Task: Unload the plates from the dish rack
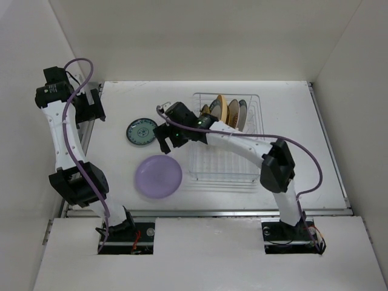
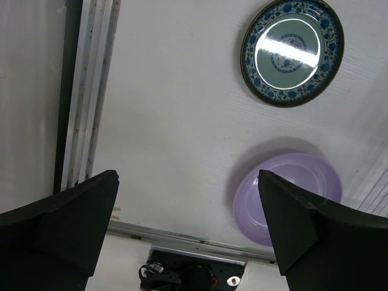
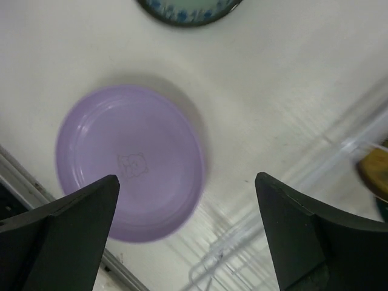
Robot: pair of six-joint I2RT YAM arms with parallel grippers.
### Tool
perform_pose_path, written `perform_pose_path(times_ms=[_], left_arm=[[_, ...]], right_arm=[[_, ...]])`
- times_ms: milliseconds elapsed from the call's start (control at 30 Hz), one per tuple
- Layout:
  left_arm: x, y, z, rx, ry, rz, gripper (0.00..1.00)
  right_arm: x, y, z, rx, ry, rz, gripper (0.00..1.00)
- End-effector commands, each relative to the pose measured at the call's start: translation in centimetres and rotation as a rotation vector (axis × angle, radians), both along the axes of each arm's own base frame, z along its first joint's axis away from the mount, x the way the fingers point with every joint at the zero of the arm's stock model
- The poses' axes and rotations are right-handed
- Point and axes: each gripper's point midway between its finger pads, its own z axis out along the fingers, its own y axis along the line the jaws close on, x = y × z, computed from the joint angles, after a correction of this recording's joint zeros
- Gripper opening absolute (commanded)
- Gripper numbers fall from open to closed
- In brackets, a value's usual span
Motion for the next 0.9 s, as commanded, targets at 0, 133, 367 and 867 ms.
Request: perform_pose_path(times_ms=[0, 133, 367, 867], left_arm=[[-1.1, -1.0, 2.9, 0.002, -0.079, -0.022, 1.0], [-1.5, -1.9, 4.1, 0.002, -0.122, -0.055, 1.0], [-1.9, -5.6, 4.1, 0.047, -0.113, -0.195, 1.0], [-3.7, -7.9, 2.4, 0.108, -0.037, -0.29, 1.0]], right_arm=[[3.1, -4.9, 15.1, 0.21, -0.204, -0.145, 1.0], [6.0, -15.8, 21.2, 0.266, -0.304, -0.482, 0.99], [11.0, -31.5, 16.2, 0.073, -0.23, -0.946, 0.87], [14.1, -31.8, 2.6, 0.013, 0.012, -0.961, 0.38]])
